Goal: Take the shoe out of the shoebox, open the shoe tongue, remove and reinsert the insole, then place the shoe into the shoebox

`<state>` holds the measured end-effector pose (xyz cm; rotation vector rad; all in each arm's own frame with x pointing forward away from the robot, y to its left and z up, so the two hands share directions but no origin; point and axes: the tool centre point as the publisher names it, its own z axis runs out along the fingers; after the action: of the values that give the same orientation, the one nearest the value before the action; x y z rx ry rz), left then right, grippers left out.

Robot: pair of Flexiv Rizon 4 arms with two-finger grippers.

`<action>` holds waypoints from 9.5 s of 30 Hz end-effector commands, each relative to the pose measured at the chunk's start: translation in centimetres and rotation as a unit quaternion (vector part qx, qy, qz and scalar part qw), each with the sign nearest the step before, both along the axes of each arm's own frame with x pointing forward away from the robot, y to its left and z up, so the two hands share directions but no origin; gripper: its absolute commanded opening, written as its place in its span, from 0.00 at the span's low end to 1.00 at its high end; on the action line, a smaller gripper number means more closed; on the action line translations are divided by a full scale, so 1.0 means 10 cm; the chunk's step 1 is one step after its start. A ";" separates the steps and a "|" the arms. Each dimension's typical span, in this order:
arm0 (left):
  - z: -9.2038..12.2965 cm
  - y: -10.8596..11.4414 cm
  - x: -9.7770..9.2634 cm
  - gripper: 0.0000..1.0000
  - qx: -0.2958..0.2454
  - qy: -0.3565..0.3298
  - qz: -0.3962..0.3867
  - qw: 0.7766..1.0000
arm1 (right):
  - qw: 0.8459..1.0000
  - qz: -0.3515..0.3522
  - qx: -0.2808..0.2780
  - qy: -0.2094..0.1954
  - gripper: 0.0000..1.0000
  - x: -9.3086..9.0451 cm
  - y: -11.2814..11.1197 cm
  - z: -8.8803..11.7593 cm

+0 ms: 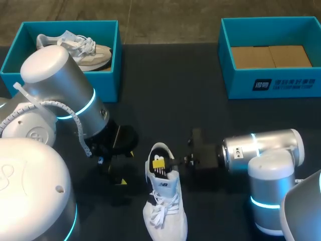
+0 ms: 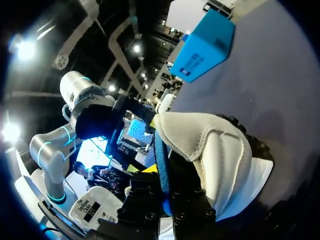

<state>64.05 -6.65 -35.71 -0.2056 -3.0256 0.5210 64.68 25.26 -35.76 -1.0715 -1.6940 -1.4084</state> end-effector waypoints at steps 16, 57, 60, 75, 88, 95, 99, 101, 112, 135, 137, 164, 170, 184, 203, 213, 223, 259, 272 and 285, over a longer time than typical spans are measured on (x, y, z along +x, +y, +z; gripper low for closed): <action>0.00 0.01 -0.01 1.00 -0.002 -0.001 0.000 1.000 | 0.998 0.001 -0.017 -0.056 0.42 -0.17 0.09 0.09; 0.00 0.01 -0.01 1.00 -0.002 -0.001 0.000 1.000 | 0.981 -0.016 -0.044 -0.189 0.79 -0.05 -0.02 0.50; 0.00 0.01 -0.01 1.00 -0.002 -0.001 0.000 1.000 | 0.980 -0.026 -0.052 -0.191 0.84 -0.05 -0.08 0.54; 0.00 0.01 -0.01 1.00 -0.002 -0.001 0.000 1.000 | 0.968 -0.067 -0.159 -0.183 1.00 -0.03 -0.35 0.82; 0.00 0.01 -0.01 1.00 -0.002 -0.001 0.000 1.000 | 0.957 -0.081 -0.225 -0.162 1.00 0.01 -0.47 1.01; 0.03 0.04 0.01 1.00 -0.012 0.011 -0.009 1.000 | 0.957 -0.081 -0.225 -0.162 1.00 0.01 -0.47 1.01; 0.17 0.17 0.11 1.00 -0.032 0.024 -0.003 0.999 | 0.954 -0.081 -0.240 -0.161 1.00 0.02 -0.44 0.93; 0.24 0.24 0.16 1.00 -0.045 0.036 -0.008 0.998 | 0.948 -0.083 -0.263 -0.161 1.00 0.02 -0.40 0.91; 0.52 0.63 0.33 1.00 -0.067 0.034 -0.051 0.996 | 0.909 -0.102 -0.370 -0.162 1.00 0.03 -0.29 0.95; 0.97 1.28 0.81 1.00 -0.067 0.001 -0.122 0.990 | 0.847 -0.150 -0.494 -0.124 0.00 0.06 -0.18 0.91; 0.97 1.28 0.81 1.00 -0.067 0.001 -0.122 0.990 | 0.847 -0.150 -0.494 -0.124 0.00 0.06 -0.18 0.91; 1.34 1.76 1.25 1.00 -0.081 -0.021 -0.294 0.952 | 0.775 -0.264 -0.569 -0.075 0.00 -0.05 0.19 0.46; 1.34 1.76 1.25 1.00 -0.081 -0.021 -0.294 0.952 | 0.775 -0.264 -0.569 -0.075 0.00 -0.05 0.19 0.46; 1.34 1.90 1.29 1.00 -0.083 -0.024 -0.261 0.961 | 0.775 -0.287 -0.558 -0.067 0.00 0.00 0.17 0.28; 1.31 1.98 1.38 1.00 -0.067 -0.020 -0.233 0.970 | 0.769 -0.339 -0.540 -0.043 0.00 0.14 0.08 -0.01; 1.31 1.98 1.38 1.00 -0.067 -0.020 -0.233 0.970 | 0.762 -0.350 -0.544 -0.035 0.00 0.20 0.05 -0.11; 1.31 1.98 1.38 1.00 -0.067 -0.020 -0.233 0.970 | 0.757 -0.372 -0.534 -0.053 0.00 0.12 0.01 0.06; 1.31 1.98 1.38 1.00 -0.067 -0.020 -0.233 0.970 | 0.757 -0.397 -0.515 -0.066 0.00 0.32 -0.04 -0.17; 1.31 1.98 1.38 1.00 -0.067 -0.020 -0.233 0.970 | 0.743 -0.408 -0.523 -0.091 0.00 0.34 -0.02 -0.02; 1.31 1.98 1.38 1.00 -0.067 -0.020 -0.233 0.970 | 0.729 -0.397 -0.552 -0.078 0.00 0.47 -0.06 -0.30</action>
<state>77.89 13.03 -22.63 -0.9123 -2.8282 0.6795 69.98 23.97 -37.34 -1.9282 -3.0717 -0.5004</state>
